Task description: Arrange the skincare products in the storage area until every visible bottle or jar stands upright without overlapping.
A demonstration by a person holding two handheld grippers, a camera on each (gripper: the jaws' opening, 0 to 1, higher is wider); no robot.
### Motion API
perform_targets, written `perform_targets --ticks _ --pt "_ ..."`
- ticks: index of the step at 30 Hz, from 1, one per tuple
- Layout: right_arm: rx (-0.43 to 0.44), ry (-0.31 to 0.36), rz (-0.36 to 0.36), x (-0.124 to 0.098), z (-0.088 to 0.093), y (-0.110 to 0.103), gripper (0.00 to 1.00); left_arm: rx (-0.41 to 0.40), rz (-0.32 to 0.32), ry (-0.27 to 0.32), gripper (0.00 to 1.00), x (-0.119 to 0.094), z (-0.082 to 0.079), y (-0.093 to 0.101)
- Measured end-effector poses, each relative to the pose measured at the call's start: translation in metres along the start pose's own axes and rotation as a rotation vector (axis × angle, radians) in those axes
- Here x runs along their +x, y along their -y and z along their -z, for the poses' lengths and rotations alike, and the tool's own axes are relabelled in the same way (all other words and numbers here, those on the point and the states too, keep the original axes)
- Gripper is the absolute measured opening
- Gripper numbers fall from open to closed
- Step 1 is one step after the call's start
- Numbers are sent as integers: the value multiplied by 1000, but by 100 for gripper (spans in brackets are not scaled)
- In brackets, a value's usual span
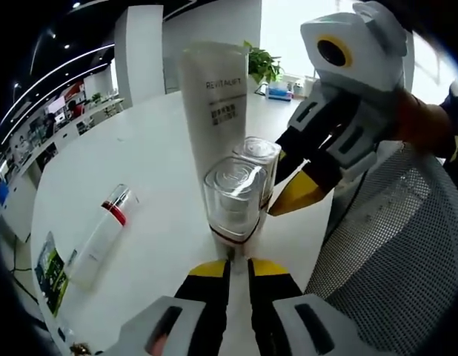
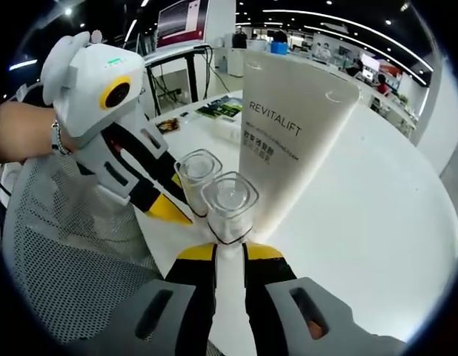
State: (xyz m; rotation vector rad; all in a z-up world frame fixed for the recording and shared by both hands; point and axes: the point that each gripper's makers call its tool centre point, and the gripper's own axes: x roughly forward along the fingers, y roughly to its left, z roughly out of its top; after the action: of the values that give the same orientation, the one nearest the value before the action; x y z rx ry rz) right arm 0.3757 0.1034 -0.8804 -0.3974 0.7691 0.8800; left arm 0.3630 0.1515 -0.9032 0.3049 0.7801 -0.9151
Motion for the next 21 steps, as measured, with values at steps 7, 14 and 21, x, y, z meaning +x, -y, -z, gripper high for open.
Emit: perform_targets --ticks 7,14,21 --pt "-3 3 -7 1 -1 0 12 13 2 -2 11 0 0 -1" --pt "-17 2 -9 3 -1 0 13 40 5 3 12 0 -1 -2" --pt "-26 5 -15 4 -2 -1 14 53 2 0 12 -1 0 -3"
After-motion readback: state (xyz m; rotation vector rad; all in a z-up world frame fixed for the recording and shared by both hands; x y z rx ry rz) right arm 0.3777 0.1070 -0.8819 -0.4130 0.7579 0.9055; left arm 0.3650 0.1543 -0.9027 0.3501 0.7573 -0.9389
